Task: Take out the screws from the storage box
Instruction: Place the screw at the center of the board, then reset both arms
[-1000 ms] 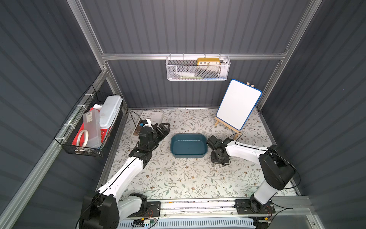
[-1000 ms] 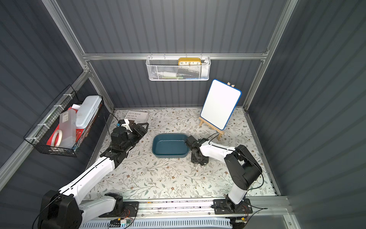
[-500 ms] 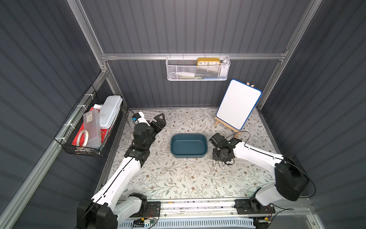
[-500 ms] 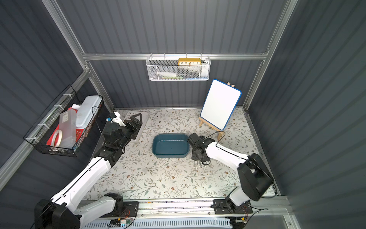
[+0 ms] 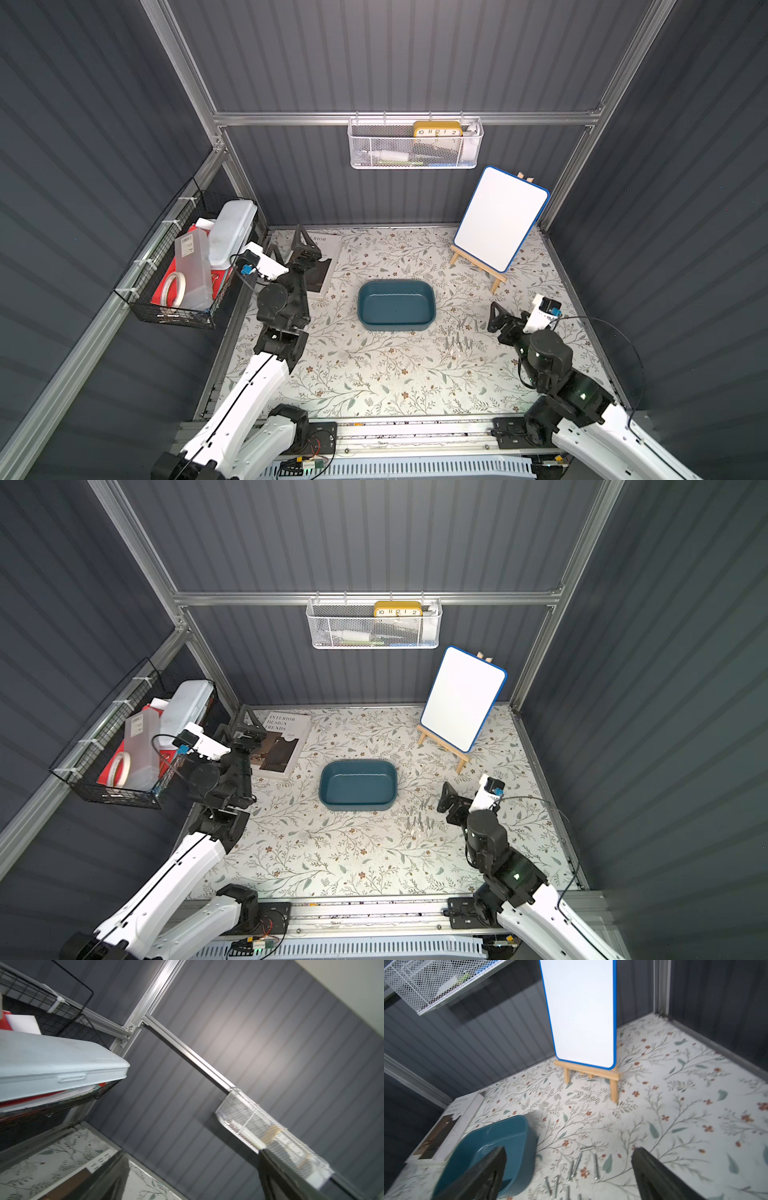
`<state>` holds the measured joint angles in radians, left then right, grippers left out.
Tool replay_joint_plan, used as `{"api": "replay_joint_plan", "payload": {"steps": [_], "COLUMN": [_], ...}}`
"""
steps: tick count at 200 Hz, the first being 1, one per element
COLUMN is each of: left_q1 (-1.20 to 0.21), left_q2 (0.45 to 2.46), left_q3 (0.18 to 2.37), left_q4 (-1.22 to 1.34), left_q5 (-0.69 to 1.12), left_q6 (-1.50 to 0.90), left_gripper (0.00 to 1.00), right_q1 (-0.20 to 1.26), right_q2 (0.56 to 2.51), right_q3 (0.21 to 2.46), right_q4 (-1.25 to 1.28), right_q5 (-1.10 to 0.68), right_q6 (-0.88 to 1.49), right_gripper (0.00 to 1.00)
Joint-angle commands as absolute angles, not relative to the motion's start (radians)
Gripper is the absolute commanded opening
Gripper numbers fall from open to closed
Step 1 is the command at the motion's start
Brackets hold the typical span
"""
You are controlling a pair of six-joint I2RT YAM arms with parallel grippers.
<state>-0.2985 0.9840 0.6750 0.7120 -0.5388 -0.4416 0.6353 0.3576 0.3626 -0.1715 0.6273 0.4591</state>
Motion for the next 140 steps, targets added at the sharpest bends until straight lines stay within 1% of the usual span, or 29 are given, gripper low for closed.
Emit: {"api": "replay_joint_plan", "payload": {"steps": [1,21,37,53,91,107,119,127,140], "left_q1": [-0.296,-0.295,-0.279,-0.239,-0.12,-0.06,-0.032,-0.015,0.013], "left_q2": [1.075,1.14,1.193,1.257,1.375,1.414,1.449,1.457,1.47], "left_q3": [0.665,0.629,0.604,0.599,0.549,0.51,0.485,0.505,0.502], "left_q4": [0.832,0.942,1.019,1.052,1.187,1.256,1.315,1.264,1.314], "left_q5": [-0.587,-0.525,-0.553,-0.537,-0.531,-0.468,-0.453,-0.439,-0.403], "left_q6": [-0.222,-0.034,-0.008,-0.014,-0.105,-0.123,-0.117,-0.135,-0.131], "left_gripper": [0.99,1.0,0.99,0.99,0.99,0.99,0.99,0.99,0.99], "right_q1": [0.635,0.632,0.607,0.528,0.278,0.199,0.149,0.119,0.085], "right_q2": [0.292,0.344,0.431,0.541,0.793,0.888,0.938,0.968,1.014], "right_q3": [0.306,0.296,0.301,0.299,0.278,0.28,0.28,0.273,0.261], "right_q4": [0.013,0.015,0.06,0.115,0.282,0.332,0.36,0.391,0.458], "right_q5": [0.776,0.866,0.903,0.792,0.563,0.524,0.496,0.459,0.438], "right_q6": [0.196,0.058,0.017,-0.007,0.066,0.102,0.127,0.128,0.138], "right_gripper": [0.99,0.99,0.99,0.99,0.99,0.99,0.99,0.99,0.99]}}
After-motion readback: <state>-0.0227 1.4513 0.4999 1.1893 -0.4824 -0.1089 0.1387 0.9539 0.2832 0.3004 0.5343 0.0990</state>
